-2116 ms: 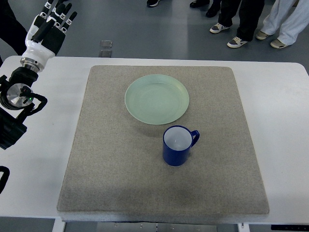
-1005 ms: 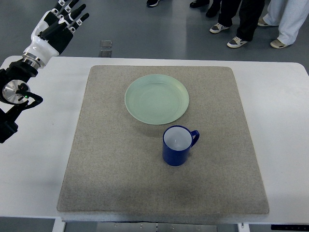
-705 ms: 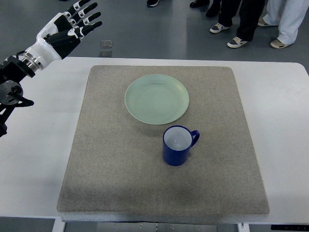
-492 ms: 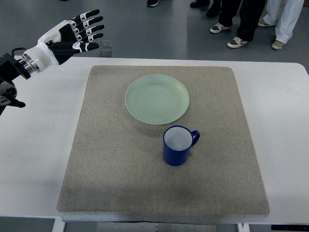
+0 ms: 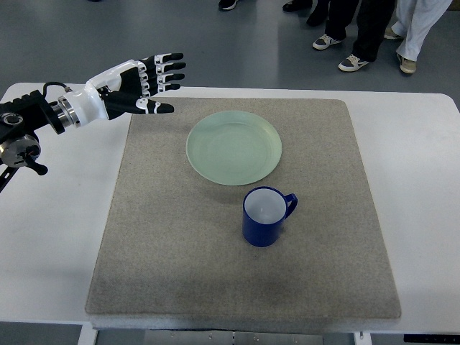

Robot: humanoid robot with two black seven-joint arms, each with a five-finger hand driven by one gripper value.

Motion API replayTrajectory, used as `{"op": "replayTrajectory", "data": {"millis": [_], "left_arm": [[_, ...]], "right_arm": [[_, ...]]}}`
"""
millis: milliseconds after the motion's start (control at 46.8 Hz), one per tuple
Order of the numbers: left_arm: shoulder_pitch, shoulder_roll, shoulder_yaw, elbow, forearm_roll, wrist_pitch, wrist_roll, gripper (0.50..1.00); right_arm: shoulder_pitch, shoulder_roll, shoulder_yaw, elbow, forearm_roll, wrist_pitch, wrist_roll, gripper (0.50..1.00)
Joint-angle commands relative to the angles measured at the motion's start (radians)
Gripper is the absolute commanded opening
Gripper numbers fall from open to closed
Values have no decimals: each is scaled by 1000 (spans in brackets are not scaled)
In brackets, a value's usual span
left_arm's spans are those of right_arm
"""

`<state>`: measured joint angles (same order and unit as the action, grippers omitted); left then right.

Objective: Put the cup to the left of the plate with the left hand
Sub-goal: 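Extend the open left hand over the mat toward the plate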

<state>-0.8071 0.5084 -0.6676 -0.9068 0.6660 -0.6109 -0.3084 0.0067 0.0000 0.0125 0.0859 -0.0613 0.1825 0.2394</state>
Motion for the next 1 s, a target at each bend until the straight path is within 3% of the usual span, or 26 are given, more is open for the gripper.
{"op": "replayTrajectory", "data": {"millis": [0,513,983], "left_arm": [[8,1,48,-33,0,0,0,1000],[42,-1,140,-162,4,0,0,1000],[58,-7,197,-201,10,0,-1,1000]], "right_arm": [[-1,0,0,0,0,0,0,932],[1,0,0,0,0,0,0,932],[1,0,0,0,0,0,0,932]]}}
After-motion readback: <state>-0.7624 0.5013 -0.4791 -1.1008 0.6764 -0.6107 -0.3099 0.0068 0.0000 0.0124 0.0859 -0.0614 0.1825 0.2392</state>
